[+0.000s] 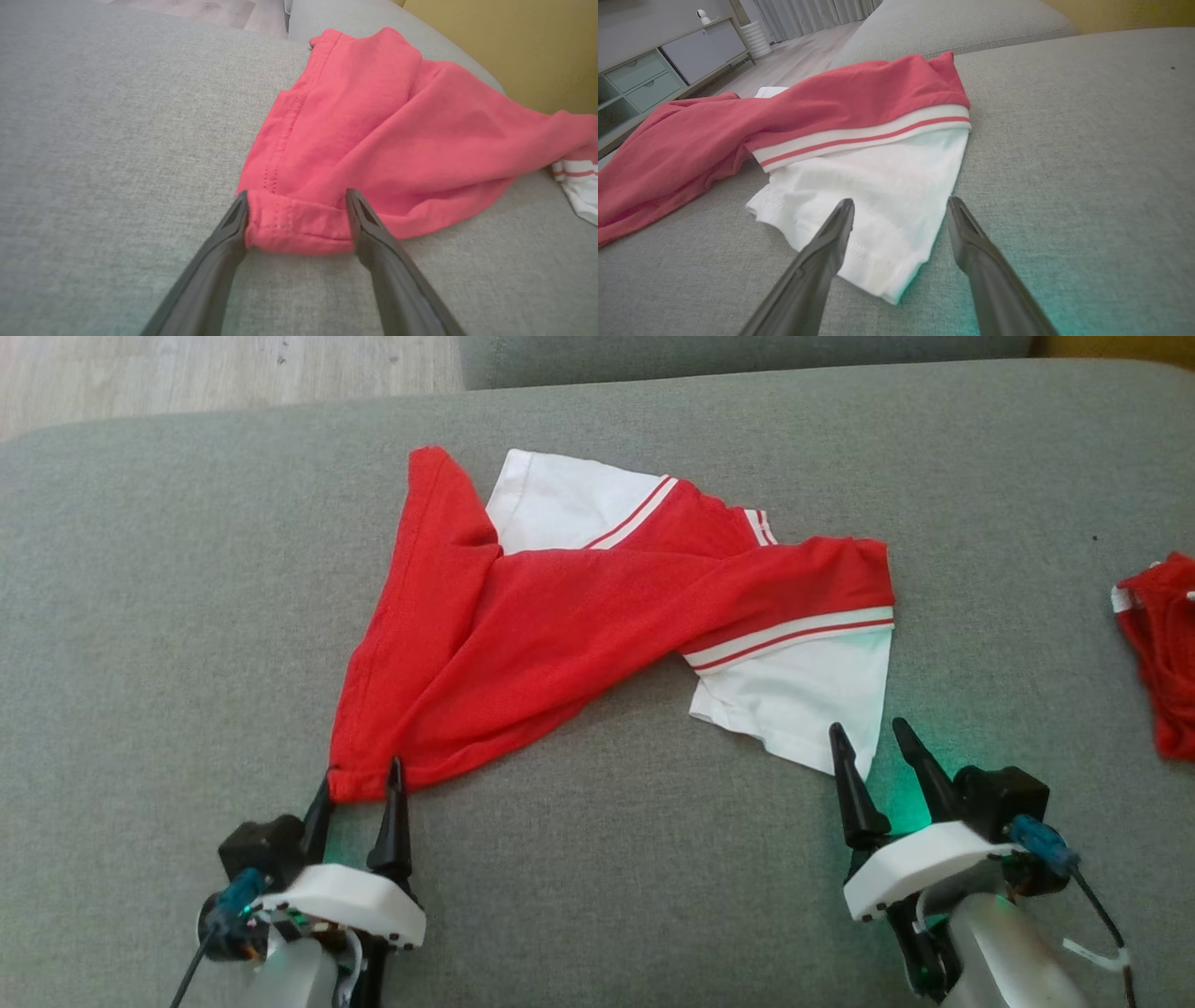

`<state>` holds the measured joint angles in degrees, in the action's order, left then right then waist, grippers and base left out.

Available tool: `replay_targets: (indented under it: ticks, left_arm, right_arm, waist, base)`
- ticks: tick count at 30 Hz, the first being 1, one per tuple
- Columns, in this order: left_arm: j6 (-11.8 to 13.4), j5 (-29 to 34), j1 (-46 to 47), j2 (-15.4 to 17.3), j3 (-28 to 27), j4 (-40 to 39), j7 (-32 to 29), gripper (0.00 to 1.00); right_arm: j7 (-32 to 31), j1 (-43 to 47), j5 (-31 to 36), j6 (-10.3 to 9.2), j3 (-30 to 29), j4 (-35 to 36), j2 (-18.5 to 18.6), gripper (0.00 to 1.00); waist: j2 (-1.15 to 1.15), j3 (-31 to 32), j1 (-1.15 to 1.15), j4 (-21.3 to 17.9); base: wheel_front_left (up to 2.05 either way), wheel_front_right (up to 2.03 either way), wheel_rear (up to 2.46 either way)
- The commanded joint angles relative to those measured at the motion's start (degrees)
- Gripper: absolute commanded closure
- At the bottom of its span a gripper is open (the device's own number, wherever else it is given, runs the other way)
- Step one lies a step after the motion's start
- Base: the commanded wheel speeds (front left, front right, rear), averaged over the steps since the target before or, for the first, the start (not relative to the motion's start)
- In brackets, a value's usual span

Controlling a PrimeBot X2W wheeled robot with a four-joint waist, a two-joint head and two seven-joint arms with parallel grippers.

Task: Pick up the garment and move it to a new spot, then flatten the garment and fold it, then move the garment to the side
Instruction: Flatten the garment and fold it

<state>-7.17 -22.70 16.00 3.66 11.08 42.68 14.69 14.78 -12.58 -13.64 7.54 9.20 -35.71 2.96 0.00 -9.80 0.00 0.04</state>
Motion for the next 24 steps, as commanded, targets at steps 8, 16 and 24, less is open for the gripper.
replay_targets:
  ticks: [8,16,24]
  left_arm:
    - [-0.3,-0.9,-0.5,1.5,-0.4,-0.2,0.3,0.00]
    - [-0.3,1.4,-0.4,1.9,-1.1,2.8,0.3,0.45]
    - [-0.3,3.4,0.6,1.8,-1.4,4.3,0.3,1.00]
  right_arm:
    - [0.2,-1.5,-0.6,-0.05,1.4,1.1,-0.1,0.00]
    - [0.2,-1.6,-0.8,-0.05,1.4,1.0,-0.1,0.00]
    - [0.2,-1.4,-2.7,-0.05,2.1,-0.6,-0.1,0.00]
  waist:
    - [0.00,0.3,0.00,0.0]
    - [0.00,0.2,0.00,-0.1]
    - [0.00,1.0,0.00,0.1]
  base:
    - [0.00,0.00,0.00]
    - [0.00,0.00,0.00]
    - [0.00,0.00,0.00]
